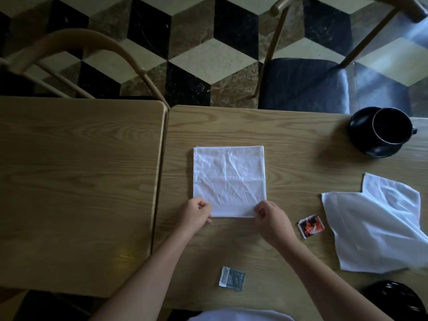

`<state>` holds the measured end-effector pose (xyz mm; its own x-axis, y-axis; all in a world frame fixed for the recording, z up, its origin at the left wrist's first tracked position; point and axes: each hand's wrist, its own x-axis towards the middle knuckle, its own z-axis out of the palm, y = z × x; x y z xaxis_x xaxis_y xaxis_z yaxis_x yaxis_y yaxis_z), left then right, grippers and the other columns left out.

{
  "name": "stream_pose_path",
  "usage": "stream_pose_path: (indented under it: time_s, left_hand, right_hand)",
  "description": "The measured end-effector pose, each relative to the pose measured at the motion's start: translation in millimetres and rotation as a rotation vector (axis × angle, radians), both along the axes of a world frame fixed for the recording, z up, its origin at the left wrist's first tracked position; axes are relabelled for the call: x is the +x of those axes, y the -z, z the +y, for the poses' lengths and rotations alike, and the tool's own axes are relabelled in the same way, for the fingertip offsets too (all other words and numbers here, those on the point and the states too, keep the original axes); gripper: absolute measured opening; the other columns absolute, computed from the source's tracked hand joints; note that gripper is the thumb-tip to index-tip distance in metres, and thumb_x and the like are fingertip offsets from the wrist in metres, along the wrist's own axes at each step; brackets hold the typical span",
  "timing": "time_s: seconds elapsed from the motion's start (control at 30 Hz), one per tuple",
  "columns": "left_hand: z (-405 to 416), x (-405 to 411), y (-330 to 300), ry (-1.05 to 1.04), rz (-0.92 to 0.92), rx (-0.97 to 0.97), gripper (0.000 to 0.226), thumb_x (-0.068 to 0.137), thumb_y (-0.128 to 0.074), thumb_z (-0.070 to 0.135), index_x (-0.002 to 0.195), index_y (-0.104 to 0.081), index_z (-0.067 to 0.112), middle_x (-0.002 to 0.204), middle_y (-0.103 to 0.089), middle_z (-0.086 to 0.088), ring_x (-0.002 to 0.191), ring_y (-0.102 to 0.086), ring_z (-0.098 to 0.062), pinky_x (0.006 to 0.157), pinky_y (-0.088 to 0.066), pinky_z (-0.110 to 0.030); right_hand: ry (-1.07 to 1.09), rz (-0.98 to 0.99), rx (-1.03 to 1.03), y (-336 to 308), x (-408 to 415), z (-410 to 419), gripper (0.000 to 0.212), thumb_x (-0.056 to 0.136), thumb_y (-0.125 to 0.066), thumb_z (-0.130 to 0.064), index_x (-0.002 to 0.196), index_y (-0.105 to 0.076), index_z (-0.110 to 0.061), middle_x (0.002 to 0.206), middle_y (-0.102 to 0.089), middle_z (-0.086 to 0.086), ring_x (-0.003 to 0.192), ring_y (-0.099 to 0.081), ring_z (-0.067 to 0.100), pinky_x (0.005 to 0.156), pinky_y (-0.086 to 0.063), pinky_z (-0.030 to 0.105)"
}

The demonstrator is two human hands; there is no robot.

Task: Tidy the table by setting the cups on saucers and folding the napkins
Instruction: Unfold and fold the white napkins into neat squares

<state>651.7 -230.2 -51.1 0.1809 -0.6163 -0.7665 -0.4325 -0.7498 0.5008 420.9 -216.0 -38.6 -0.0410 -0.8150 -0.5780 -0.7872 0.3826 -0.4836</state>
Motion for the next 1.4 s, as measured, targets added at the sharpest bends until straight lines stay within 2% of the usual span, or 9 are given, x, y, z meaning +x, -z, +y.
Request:
stream_pose_path:
  time_s: [0.2, 0.33, 0.43, 0.63, 0.8, 0.9, 1.1, 1.23, 1.4]
  left_hand:
    - [1, -3, -3, -0.056, -0.026, -0.016, 0.012, 0.087, -0.057, 0.012, 0.083, -0.063, 0.002, 0.066, -0.069, -0.007, 0.049, -0.066, -0.013, 0.049, -0.051, -0.025]
    - [9, 12, -13, -0.268, -0.268, -0.174, 0.017, 0.083, -0.065, 0.013, 0.069, -0.055, 0.015, 0.065, -0.064, -0.006, 0.061, -0.062, -0.028, 0.059, -0.050, -0.036]
    - [17, 25, -21, -0.352, -0.329, -0.132, 0.012, 0.082, -0.071, 0.025, 0.080, -0.062, 0.017, 0.076, -0.066, 0.001, 0.071, -0.062, -0.020, 0.063, -0.047, -0.030]
    - [12, 22, -16, -0.474, -0.004, 0.077, 0.022, 0.083, -0.075, 0.026, 0.080, -0.064, 0.006, 0.063, -0.054, -0.003, 0.052, -0.046, -0.015, 0.046, -0.037, -0.025]
    - [4, 20, -21, -0.568, 0.171, 0.120, 0.017, 0.087, -0.070, 0.015, 0.096, -0.065, 0.002, 0.081, -0.060, -0.011, 0.062, -0.054, -0.020, 0.046, -0.039, -0.026]
    - [6, 19, -37, -0.617, 0.318, 0.037, 0.008, 0.091, -0.064, 0.008, 0.088, -0.056, 0.006, 0.084, -0.062, -0.014, 0.061, -0.059, -0.024, 0.044, -0.045, -0.027]
    - [48, 28, -61, -0.418, 0.236, -0.122, 0.018, 0.087, -0.067, 0.010, 0.096, -0.053, 0.016, 0.095, -0.064, -0.009, 0.071, -0.064, -0.022, 0.047, -0.046, -0.025]
    - [89, 33, -61, -0.229, 0.179, -0.069, 0.050, 0.087, -0.064, 0.010, 0.124, -0.042, 0.036, 0.094, -0.071, -0.009, 0.062, -0.064, -0.017, 0.046, -0.045, -0.025]
    - [134, 35, -55, -0.101, 0.117, 0.053, 0.052, 0.089, -0.061, 0.009, 0.130, -0.040, 0.035, 0.094, -0.070, -0.008, 0.060, -0.066, -0.016, 0.047, -0.048, -0.025]
  right_hand:
    - [0.024, -0.009, 0.047, -6, -15, -8, 0.008, 0.087, -0.058, -0.019, 0.089, -0.064, -0.015, 0.090, -0.066, 0.000, 0.082, -0.063, 0.022, 0.072, -0.049, 0.033]
    - [0.212, 0.075, 0.024, -10, -9, -7, 0.013, 0.087, -0.058, -0.029, 0.089, -0.052, -0.017, 0.089, -0.059, -0.002, 0.073, -0.056, 0.017, 0.062, -0.042, 0.034]
    - [0.374, 0.005, 0.071, -10, -8, -4, 0.026, 0.088, -0.064, -0.036, 0.100, -0.055, -0.016, 0.094, -0.063, -0.004, 0.082, -0.062, 0.016, 0.068, -0.047, 0.034]
    - [0.491, -0.100, 0.201, -4, -5, -15, 0.038, 0.084, -0.069, -0.037, 0.073, -0.065, -0.002, 0.064, -0.061, 0.003, 0.066, -0.059, 0.024, 0.059, -0.040, 0.033]
    - [0.585, -0.212, 0.183, -19, -10, -14, 0.032, 0.082, -0.071, -0.032, 0.079, -0.070, -0.001, 0.061, -0.061, 0.003, 0.056, -0.054, 0.020, 0.056, -0.038, 0.030]
    - [0.651, -0.360, 0.165, -33, -12, -10, 0.024, 0.089, -0.069, -0.024, 0.085, -0.068, -0.001, 0.076, -0.069, 0.008, 0.068, -0.070, 0.023, 0.055, -0.048, 0.027]
    - [0.681, -0.528, 0.129, -60, -19, 34, 0.019, 0.092, -0.070, -0.016, 0.083, -0.066, -0.001, 0.065, -0.065, 0.011, 0.048, -0.062, 0.012, 0.048, -0.052, 0.023]
    - [0.693, -0.505, 0.198, -58, -17, 80, 0.016, 0.092, -0.070, -0.013, 0.084, -0.066, 0.001, 0.059, -0.063, 0.008, 0.047, -0.059, 0.013, 0.048, -0.052, 0.023]
    - [0.725, -0.461, 0.315, -48, -15, 128, 0.012, 0.091, -0.069, -0.006, 0.085, -0.065, 0.004, 0.057, -0.064, 0.011, 0.046, -0.059, 0.015, 0.046, -0.053, 0.022]
